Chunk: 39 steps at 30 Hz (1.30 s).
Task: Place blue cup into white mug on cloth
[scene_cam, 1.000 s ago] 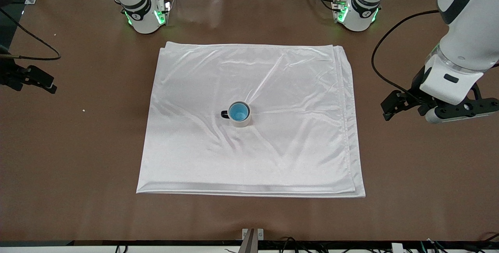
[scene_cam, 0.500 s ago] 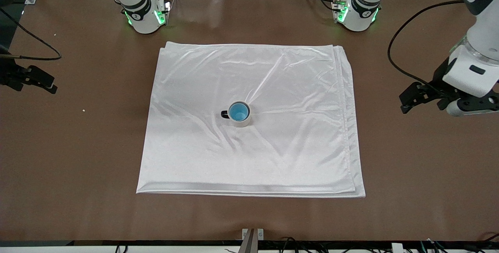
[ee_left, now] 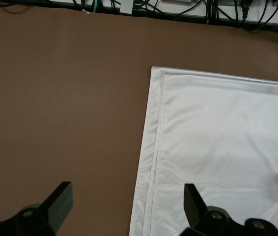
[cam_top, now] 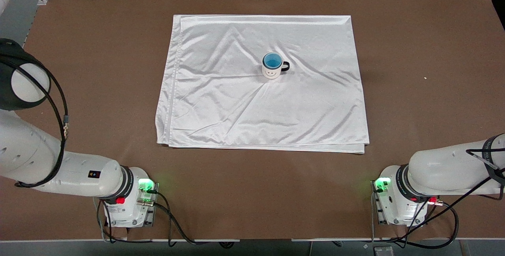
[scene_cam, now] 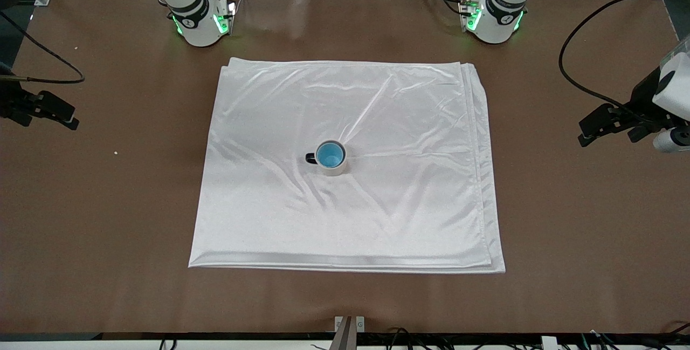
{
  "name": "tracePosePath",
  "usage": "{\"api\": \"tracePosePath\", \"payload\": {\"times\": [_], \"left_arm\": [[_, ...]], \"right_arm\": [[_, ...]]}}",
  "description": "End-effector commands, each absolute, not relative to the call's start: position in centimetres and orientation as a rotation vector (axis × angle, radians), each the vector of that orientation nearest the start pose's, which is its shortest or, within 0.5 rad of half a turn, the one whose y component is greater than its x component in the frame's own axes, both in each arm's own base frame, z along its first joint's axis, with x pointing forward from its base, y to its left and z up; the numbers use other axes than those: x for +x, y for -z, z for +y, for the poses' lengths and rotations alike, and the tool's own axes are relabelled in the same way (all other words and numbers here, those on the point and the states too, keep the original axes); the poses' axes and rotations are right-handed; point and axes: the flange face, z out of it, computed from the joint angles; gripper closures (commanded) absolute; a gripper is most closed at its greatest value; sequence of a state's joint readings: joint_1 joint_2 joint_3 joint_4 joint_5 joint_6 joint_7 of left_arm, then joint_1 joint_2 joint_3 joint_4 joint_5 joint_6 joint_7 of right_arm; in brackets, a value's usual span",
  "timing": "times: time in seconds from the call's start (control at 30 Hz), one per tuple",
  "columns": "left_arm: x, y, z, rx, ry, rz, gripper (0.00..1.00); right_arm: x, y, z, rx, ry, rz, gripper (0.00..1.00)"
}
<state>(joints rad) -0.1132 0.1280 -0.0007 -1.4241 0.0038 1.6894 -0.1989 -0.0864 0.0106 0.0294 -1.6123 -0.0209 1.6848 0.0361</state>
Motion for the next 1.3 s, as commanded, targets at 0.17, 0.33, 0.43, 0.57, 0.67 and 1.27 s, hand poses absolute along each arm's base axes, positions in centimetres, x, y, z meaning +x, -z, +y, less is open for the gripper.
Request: {"api": "tracePosePath", "payload": {"times": [0.17, 0.33, 0.43, 0.57, 0.67, 1.27], "left_arm": [[58.9, -63.7, -6.7, -3.17, 0.188, -0.145, 0.0], [58.8, -63.5, -6.4, -3.169, 0.179, -0.155, 0.0], [58.7, -63.6, -6.0, -3.168, 0.176, -0.164, 0.0], [58.6, -63.8, -5.7, -3.166, 0.182, -0.171, 0.0], [58.7, -64.0, -5.7, -3.162, 0.19, -0.151, 0.0], [58.7, -63.9, -5.6, -3.155, 0.186, -0.146, 0.0]], "right_arm": [[56.9, -61.1, -3.4, -3.147, 0.104, 0.175, 0.0], [56.9, -61.1, -3.5, -3.147, 0.106, 0.18, 0.0], [56.9, -61.1, -3.6, -3.145, 0.106, 0.182, 0.0], [56.9, -61.1, -3.5, -3.145, 0.106, 0.18, 0.0], [56.9, -61.1, -3.6, -3.145, 0.106, 0.182, 0.0], [56.8, -61.0, -3.8, -3.145, 0.094, 0.187, 0.0]]}}
